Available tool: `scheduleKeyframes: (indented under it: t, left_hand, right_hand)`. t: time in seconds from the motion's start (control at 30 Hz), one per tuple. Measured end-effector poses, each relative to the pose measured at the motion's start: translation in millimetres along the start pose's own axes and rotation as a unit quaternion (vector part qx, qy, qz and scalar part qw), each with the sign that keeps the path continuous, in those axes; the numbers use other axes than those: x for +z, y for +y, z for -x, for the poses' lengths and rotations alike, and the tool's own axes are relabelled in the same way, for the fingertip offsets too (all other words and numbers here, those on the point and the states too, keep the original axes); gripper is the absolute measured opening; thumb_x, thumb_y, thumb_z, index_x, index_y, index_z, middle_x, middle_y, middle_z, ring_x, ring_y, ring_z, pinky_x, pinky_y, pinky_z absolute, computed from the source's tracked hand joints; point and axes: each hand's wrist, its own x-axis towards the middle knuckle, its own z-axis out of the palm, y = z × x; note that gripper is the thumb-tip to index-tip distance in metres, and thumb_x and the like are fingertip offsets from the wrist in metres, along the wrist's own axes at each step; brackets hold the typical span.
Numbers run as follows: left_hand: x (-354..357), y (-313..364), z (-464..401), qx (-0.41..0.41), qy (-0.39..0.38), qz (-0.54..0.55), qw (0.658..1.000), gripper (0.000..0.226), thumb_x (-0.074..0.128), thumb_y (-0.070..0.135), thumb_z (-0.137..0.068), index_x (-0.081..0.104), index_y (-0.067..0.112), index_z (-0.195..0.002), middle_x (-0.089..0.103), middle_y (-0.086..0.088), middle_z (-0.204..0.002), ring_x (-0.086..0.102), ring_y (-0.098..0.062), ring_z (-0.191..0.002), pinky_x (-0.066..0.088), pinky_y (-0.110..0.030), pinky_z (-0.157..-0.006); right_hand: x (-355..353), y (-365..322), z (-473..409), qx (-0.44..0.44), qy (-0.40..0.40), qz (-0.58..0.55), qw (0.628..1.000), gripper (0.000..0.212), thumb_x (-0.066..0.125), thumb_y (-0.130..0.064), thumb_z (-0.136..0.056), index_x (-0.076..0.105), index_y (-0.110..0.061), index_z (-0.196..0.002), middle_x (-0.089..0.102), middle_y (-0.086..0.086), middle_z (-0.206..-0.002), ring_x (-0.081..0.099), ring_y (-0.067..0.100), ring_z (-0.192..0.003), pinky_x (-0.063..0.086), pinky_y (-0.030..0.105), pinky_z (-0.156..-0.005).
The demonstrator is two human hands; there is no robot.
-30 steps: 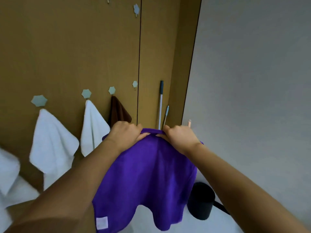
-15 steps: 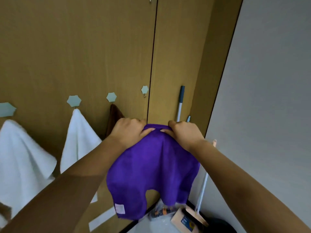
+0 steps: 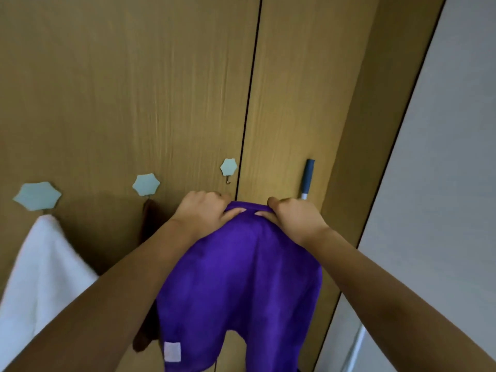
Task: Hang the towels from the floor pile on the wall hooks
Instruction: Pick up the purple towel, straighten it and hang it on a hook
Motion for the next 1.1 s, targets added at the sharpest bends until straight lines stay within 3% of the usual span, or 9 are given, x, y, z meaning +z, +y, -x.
scheduleKeyframes:
  t: [0.2,0.3,0.4,0.67,0.83,0.93,1.1]
  left_hand:
    - [27.4,-15.5,-31.2,-0.075,0.016,0.069,0.995,0.056,0.031,0.064,-0.090,0.058,0.015,-0.093,0.053,0.001,-0.073,0.053,-0.016,-0.072,0.037,-0.026,-0.064]
    - [38.3,-24.7,-39.6,-0.113,0.003,0.121,0.986,0.047,0.034,0.063,-0.089,0.042,0.021,-0.069,0.040,0.007,-0.062,0.048,-0.014,-0.068,0.036,-0.026,-0.065]
    - [47.0,-33.2,-42.5,-0.137,-0.007,0.163,0.977,0.044,0.039,0.057,-0.091,0.033,0.026,-0.061,0.040,0.008,-0.059,0.048,-0.016,-0.065,0.038,-0.028,-0.063]
    - [62.2,-40.0,-59.0,-0.229,0.014,0.133,0.964,0.038,0.039,0.050,-0.094,0.042,0.019,-0.071,0.048,0.002,-0.064,0.057,-0.025,-0.073,0.037,-0.029,-0.063]
    - [65.1,-29.1,-73.7,-0.308,0.004,0.116,0.944,0.045,0.040,0.055,-0.092,0.049,0.016,-0.073,0.043,0.005,-0.062,0.051,-0.021,-0.070,0.037,-0.029,-0.062]
    - [68.0,-22.6,-83.4,-0.335,0.000,0.081,0.939,0.049,0.041,0.056,-0.092,0.060,0.012,-0.081,0.054,0.001,-0.070,0.057,-0.021,-0.076,0.039,-0.029,-0.063]
    - [74.8,-17.4,-92.6,-0.387,0.019,0.087,0.918,0.047,0.044,0.053,-0.091,0.067,0.011,-0.090,0.063,-0.003,-0.078,0.057,-0.020,-0.074,0.042,-0.029,-0.062]
  right_hand:
    - [30.1,22.7,-47.0,-0.012,0.011,-0.017,1.000,0.052,0.026,-0.056,-0.096,0.050,-0.011,-0.106,0.065,0.011,-0.100,0.060,0.030,-0.094,0.033,0.032,-0.065]
    - [44.1,28.5,-68.9,-0.022,0.011,-0.043,0.999,0.053,0.027,-0.056,-0.095,0.051,-0.010,-0.106,0.065,0.012,-0.103,0.060,0.030,-0.096,0.034,0.031,-0.067]
    - [57.6,31.4,-91.7,-0.034,0.013,-0.055,0.998,0.054,0.027,-0.057,-0.094,0.053,-0.011,-0.105,0.065,0.011,-0.103,0.060,0.028,-0.095,0.033,0.030,-0.066]
    - [93.1,46.0,-140.7,-0.071,-0.002,-0.170,0.983,0.050,0.034,-0.059,-0.092,0.052,-0.013,-0.090,0.065,0.012,-0.094,0.059,0.028,-0.088,0.039,0.032,-0.068]
    - [112.7,62.4,-154.8,-0.040,-0.003,-0.289,0.956,0.051,0.038,-0.061,-0.088,0.049,-0.014,-0.073,0.054,0.001,-0.068,0.051,0.018,-0.066,0.036,0.029,-0.062]
    - [123.6,69.3,-162.0,-0.007,0.021,-0.396,0.918,0.053,0.041,-0.055,-0.090,0.046,-0.013,-0.058,0.046,0.000,-0.053,0.044,0.013,-0.051,0.036,0.029,-0.057]
    - [124.3,75.7,-169.2,-0.050,0.029,-0.362,0.930,0.053,0.048,-0.059,-0.085,0.047,-0.014,-0.058,0.045,-0.003,-0.052,0.042,0.009,-0.050,0.031,0.026,-0.052]
